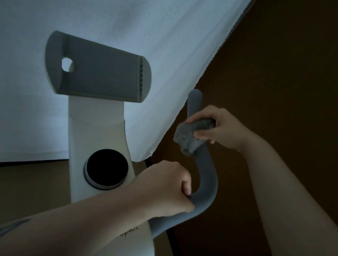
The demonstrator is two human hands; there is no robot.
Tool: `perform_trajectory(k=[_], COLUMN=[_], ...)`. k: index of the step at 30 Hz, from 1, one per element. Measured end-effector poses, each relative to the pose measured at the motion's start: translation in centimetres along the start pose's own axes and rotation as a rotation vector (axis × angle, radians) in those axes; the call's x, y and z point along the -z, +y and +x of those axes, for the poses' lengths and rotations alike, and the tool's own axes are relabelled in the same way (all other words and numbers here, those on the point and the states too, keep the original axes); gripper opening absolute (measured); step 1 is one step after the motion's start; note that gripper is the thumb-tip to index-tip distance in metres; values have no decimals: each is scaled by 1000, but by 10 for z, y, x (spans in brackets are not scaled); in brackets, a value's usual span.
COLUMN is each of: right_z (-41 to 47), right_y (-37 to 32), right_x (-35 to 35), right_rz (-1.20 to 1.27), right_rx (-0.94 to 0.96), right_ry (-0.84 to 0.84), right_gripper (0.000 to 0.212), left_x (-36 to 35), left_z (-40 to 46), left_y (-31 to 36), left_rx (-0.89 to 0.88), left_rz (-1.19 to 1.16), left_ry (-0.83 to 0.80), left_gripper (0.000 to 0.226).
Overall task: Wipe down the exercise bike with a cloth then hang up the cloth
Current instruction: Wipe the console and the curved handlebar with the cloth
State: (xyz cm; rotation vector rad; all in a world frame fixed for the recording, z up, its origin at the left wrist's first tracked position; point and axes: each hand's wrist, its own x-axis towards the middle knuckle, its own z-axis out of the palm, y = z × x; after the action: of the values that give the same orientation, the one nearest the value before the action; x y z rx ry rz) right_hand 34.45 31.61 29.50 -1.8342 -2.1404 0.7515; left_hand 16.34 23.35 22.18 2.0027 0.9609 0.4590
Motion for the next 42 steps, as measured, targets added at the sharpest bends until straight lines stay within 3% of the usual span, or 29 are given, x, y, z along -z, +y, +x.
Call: perform_trajectory(k=[3,7,10,14,18,22,26,30,34,38,42], right_z=[6,10,19,19,25,22,25,19,25,19,18], right_y=[-3,-8,-9,-13,-8,-6,-4,-5,-7,-7,-4], right_x=[-4,6,3,7,0,2,2,2,-1,1,-5], right_rz=[2,-67,-60,-101,-13,68,80,158,298,224,283], right_rx=[109,38,163,61,172,55,159,9,95,-4,81], right_ry=[153,16,236,50,338,154,404,162,439,183,479], right_gripper=[31,30,31,28,28,28,27,27,27,26,26], left_x=[0,0,0,-1,-1,-1,0,-1,0,0,-1], left_z=[0,-1,0,0,2,1,1,0,1,0,2], left_y=[0,0,-1,-1,-3,-1,-1,-1,-1,-1,-2], left_rx=[-3,-7,-2,-10,-11,-15,4,-1,4,-2,1], left_rz=[-3,-7,-13,-10,-15,-18,-30,-30,-33,-24,-24], left_ry=[2,-3,-2,-7,-16,-15,-22,-20,-26,-18,-24], left_gripper=[9,9,9,9,8,9,8,8,8,8,8])
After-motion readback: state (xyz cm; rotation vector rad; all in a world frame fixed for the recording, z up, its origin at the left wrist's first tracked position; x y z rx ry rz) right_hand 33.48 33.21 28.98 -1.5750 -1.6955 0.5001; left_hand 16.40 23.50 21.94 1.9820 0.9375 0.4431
